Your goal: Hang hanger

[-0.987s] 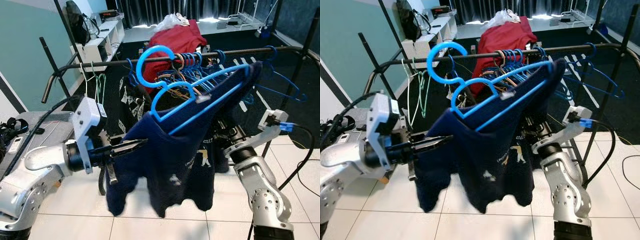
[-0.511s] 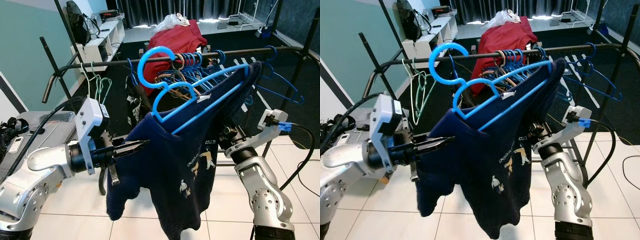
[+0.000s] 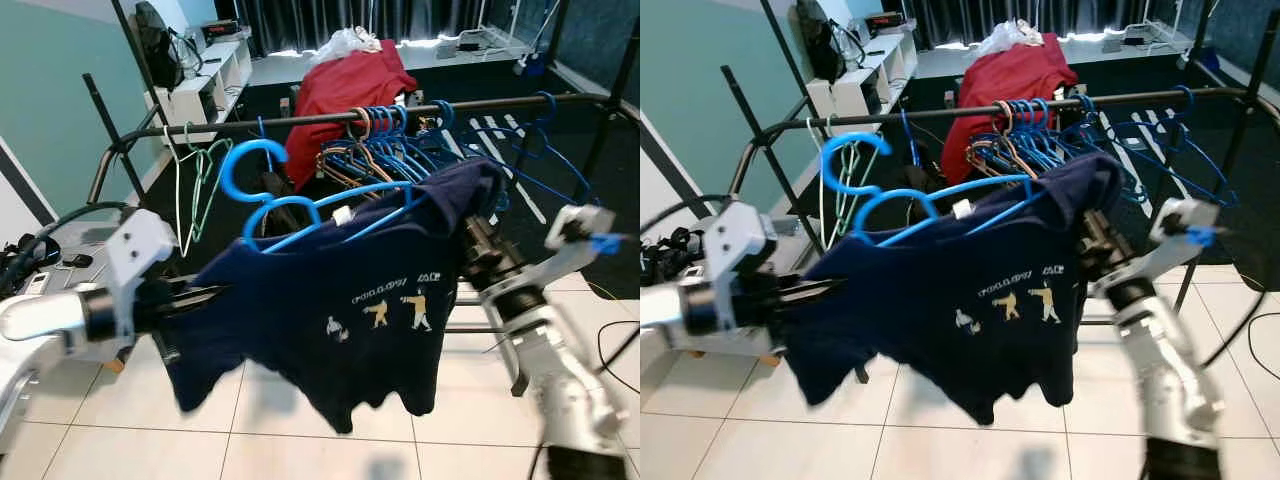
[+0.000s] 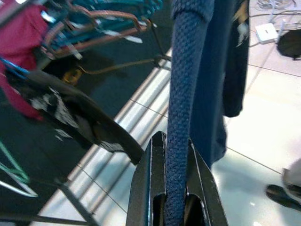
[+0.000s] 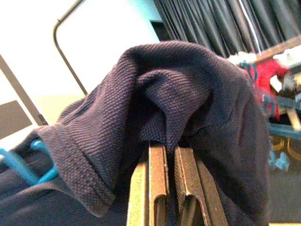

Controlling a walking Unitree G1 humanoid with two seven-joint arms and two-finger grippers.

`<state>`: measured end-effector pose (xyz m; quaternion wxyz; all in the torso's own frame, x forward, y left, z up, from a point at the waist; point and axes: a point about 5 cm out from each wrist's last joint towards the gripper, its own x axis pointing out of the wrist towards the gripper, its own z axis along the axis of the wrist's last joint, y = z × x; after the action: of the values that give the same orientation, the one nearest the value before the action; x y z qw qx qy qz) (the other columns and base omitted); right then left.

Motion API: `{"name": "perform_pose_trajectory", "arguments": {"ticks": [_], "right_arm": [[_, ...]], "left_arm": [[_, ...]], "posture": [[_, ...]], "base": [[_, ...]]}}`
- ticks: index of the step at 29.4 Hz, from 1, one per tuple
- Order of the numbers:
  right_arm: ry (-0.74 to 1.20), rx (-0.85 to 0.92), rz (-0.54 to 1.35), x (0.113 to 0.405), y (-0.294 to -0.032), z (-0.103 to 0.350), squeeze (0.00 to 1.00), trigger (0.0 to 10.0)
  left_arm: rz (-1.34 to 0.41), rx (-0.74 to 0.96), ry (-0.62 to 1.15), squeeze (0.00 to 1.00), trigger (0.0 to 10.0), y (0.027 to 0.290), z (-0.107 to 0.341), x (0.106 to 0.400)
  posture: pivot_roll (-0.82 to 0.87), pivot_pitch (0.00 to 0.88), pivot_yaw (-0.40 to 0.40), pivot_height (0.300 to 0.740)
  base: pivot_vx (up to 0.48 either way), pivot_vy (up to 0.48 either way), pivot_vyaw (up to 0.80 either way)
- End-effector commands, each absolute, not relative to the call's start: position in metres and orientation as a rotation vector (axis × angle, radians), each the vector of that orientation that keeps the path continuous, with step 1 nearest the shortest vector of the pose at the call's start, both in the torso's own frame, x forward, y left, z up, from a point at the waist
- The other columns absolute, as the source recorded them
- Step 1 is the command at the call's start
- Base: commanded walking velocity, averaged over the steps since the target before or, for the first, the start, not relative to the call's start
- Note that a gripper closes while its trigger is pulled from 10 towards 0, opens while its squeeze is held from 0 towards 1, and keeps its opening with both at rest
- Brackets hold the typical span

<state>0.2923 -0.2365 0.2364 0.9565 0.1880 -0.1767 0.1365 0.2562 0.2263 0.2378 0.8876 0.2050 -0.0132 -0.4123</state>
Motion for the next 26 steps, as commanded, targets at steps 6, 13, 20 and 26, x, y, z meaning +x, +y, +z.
{"name": "perform_pose_trajectory", "arguments": {"ticks": [6,13,20,26], "right_arm": [[-0.429,0.346,0.064,0.281,-0.285,0.25,0.0,0.0],[-0.278,0.35,0.066,0.288,-0.267,0.222,0.0,0.0],[-0.129,0.359,0.181,0.29,-0.234,0.2,0.0,0.0],[0.088,0.4,0.406,0.282,-0.172,0.167,0.0,0.0]], "left_arm": [[-0.859,0.448,-0.01,0.0,10.0,0.243,0.25,0.248],[-1.17,0.415,-0.039,0.0,10.0,0.206,0.258,0.225],[-1.236,0.352,-0.134,0.0,10.0,0.19,0.267,0.224],[-1.15,0.112,-0.371,0.0,10.0,0.175,0.28,0.241]], "posture": [[-0.09,0.0,0.091,0.74],[-0.08,0.0,0.087,0.74],[-0.08,0.0,0.088,0.74],[-0.1,0.0,0.087,0.74]], "base": [[0.0,0.0,0.0],[0.0,0.0,0.0],[0.0,0.0,0.0],[0.0,0.0,0.0]]}}
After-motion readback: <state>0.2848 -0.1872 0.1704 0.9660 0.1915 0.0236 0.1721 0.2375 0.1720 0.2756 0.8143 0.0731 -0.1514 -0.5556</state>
